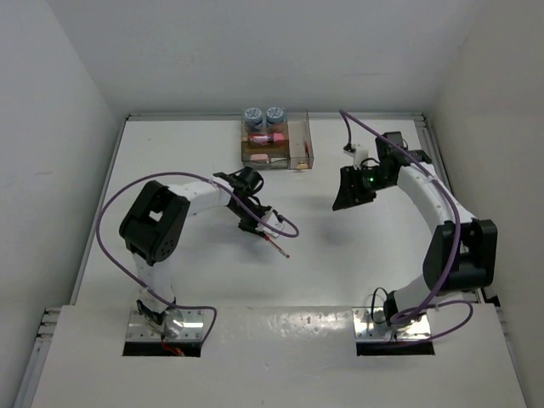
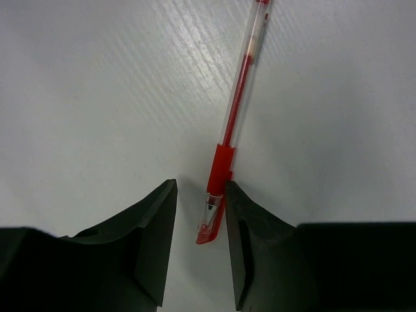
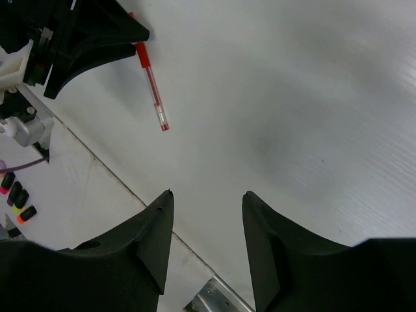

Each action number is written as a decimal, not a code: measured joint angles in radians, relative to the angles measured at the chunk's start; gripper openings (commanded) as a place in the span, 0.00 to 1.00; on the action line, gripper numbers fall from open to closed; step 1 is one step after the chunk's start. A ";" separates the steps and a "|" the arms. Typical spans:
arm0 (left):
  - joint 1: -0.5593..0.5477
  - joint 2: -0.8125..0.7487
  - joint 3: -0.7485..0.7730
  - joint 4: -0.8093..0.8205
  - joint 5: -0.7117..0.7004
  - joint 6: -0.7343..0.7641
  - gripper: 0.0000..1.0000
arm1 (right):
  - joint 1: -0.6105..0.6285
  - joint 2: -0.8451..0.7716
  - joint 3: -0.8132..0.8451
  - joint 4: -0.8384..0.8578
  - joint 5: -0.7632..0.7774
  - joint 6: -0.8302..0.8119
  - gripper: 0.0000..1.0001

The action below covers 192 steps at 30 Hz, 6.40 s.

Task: Sort the stationery into containers
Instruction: Pick up the pen from the center of the board, then place the pen in the storage box, then pick up the pen from the center of the board.

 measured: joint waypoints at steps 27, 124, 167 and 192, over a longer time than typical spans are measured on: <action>-0.060 -0.050 -0.063 0.043 -0.097 -0.070 0.07 | 0.099 0.050 0.044 -0.026 -0.040 0.001 0.51; 0.660 -0.417 -0.069 0.069 -0.396 -0.807 0.92 | 0.205 0.831 0.798 0.487 0.452 0.488 0.64; 0.837 0.076 0.145 -0.191 -0.223 0.037 0.58 | 0.086 0.565 0.702 0.253 -0.011 0.426 0.74; 0.320 -0.727 -0.312 0.127 -0.180 0.402 0.00 | 0.256 0.352 0.276 0.356 -0.353 0.603 0.70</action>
